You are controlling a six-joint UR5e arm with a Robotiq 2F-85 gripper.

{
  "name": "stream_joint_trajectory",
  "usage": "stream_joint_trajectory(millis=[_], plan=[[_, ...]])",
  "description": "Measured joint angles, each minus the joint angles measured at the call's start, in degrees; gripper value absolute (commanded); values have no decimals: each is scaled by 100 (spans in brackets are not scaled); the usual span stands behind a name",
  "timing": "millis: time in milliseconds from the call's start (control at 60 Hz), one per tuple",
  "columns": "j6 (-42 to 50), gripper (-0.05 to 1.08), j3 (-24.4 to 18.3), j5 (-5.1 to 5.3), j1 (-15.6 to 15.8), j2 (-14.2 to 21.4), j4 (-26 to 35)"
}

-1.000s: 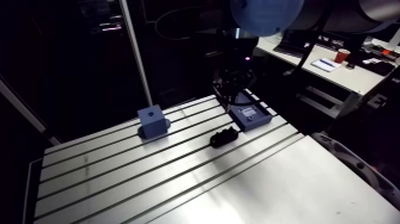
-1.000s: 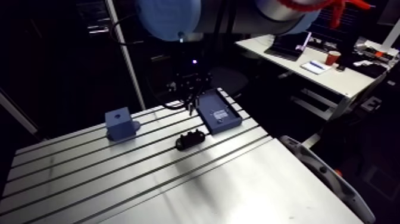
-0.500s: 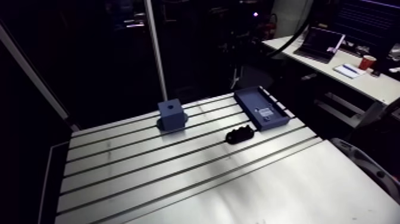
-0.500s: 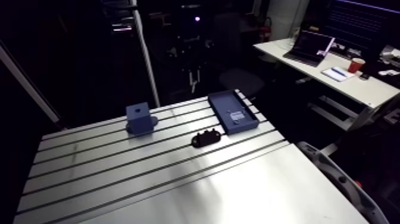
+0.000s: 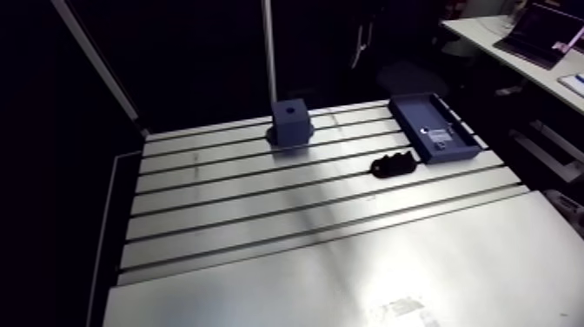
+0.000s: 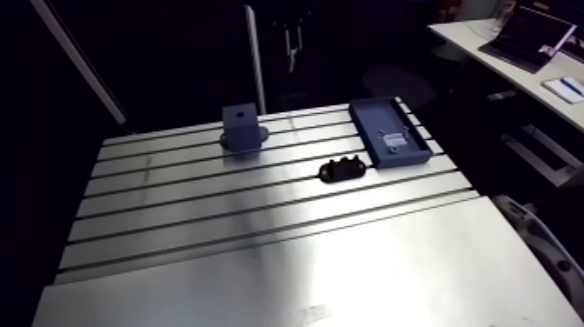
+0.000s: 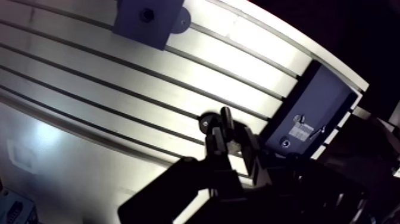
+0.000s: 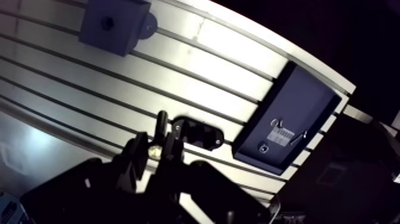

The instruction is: Pick up the M10 bolt and insert it into the hex recess until seated.

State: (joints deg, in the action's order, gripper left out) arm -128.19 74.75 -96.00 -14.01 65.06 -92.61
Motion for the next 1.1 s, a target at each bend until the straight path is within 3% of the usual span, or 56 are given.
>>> stream_joint_trajectory(millis=[250,717,1100], plan=[[-110,83,-277,-36,319,-244,210],[-135,83,-386,-47,528,-492,257],[-81,83,-799,-55,783,-912,479]])
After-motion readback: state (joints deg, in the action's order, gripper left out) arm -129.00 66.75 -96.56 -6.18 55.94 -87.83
